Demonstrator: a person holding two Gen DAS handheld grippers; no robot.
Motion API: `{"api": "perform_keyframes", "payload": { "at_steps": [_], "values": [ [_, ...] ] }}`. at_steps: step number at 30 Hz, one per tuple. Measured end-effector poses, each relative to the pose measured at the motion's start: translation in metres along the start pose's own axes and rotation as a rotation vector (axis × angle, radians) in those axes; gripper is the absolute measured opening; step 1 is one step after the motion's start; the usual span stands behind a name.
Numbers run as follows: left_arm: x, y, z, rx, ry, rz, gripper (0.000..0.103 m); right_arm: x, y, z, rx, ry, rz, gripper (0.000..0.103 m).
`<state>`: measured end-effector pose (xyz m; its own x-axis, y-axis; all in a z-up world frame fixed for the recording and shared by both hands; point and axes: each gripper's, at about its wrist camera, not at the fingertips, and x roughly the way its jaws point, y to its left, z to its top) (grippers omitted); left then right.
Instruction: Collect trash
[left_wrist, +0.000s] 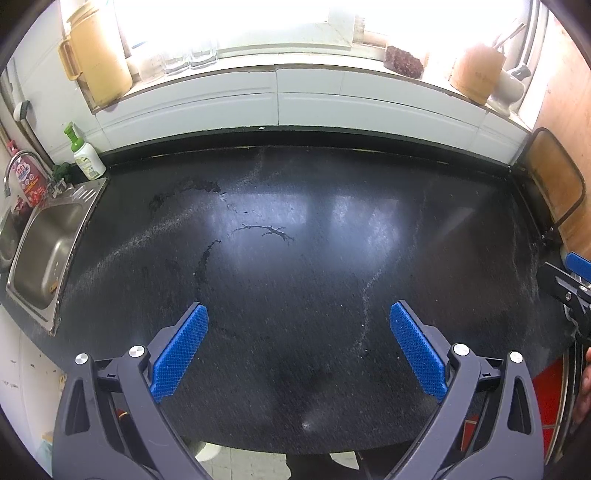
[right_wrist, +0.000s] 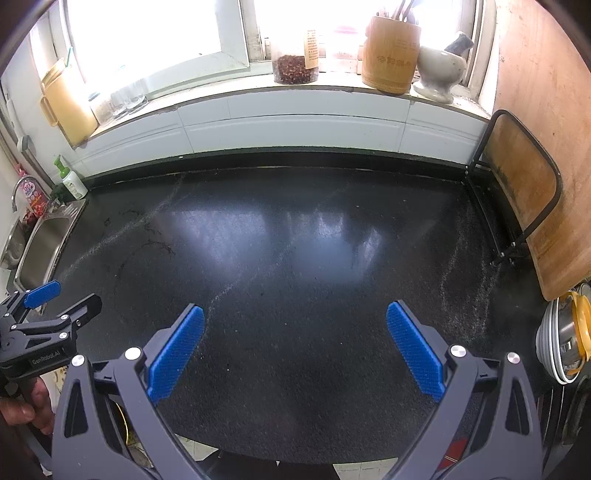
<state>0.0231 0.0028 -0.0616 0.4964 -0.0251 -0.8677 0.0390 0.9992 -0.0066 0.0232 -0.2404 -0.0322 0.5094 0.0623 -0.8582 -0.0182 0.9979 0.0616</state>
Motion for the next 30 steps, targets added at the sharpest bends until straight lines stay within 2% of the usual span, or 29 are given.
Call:
{"api": "perform_keyframes", "payload": {
  "at_steps": [30],
  "values": [
    [0.0053,0.0035,-0.0005,0.004,0.02,0.011,0.096,0.0037,-0.003,-0.0004,-0.002,0.007,0.004,0.096]
  ]
}}
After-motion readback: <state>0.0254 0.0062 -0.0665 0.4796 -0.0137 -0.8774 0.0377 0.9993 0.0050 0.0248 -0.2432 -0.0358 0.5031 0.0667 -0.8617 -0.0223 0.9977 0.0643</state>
